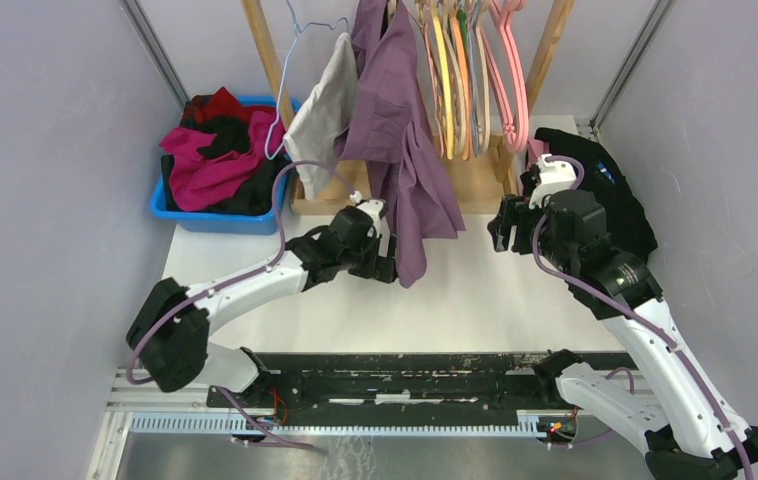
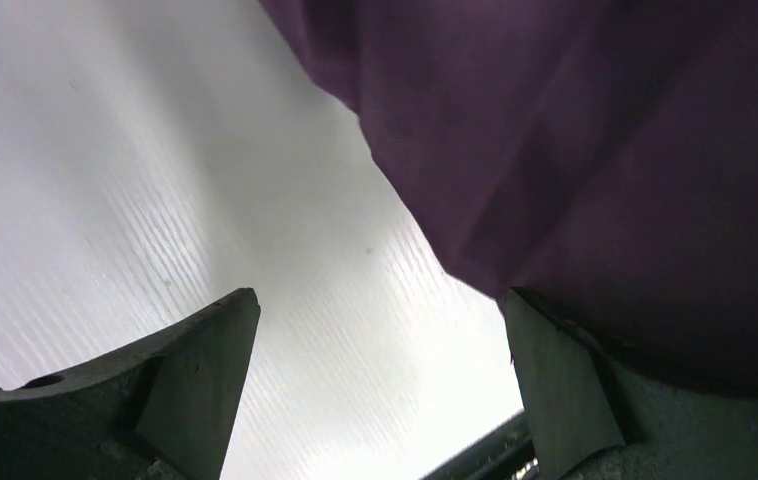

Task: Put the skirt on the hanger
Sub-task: Move the clothesline to the center of the board.

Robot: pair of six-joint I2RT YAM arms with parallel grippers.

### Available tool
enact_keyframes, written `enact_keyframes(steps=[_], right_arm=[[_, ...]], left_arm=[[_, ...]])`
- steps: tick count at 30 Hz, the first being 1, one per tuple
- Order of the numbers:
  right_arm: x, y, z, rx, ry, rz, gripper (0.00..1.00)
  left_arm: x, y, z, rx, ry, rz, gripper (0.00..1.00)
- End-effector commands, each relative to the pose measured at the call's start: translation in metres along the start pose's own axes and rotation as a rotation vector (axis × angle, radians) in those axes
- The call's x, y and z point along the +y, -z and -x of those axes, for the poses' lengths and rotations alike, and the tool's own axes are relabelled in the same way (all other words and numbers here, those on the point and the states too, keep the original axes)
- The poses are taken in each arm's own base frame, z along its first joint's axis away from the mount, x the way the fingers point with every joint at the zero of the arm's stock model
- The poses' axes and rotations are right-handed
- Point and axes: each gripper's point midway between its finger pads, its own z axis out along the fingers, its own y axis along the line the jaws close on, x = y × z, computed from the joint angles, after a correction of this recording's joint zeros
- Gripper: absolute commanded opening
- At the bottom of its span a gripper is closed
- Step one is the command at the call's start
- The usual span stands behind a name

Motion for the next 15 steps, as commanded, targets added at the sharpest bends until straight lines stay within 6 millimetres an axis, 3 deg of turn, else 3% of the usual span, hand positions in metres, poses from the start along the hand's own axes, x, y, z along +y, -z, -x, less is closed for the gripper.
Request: enact_keyframes(steps=[1,6,11,15], right_arm=[[0.002,-0.001,0.010,-0.042,-0.021,0.005,0.72],[0.001,-0.003,0.005,-0.033,-0.023,0.002,0.73],[0.003,-0.006,0.001,-0.014,-0.034,0.010,0.73],[0.001,-0.005,0.000,-0.008,-0.030,0.002,0.76]], left_arm=[[-0.013,0.037,0.005,-0.083,0.045,-0.049,0.99],[-0.010,0.079,0.021,-0.225,0.096,-0.060,0.99],[0.016,0.116,0.051,-0.373,0.147,0.088,0.99],[0.036,0.132,0.072,-0.441,0.177,0.174,0.99]])
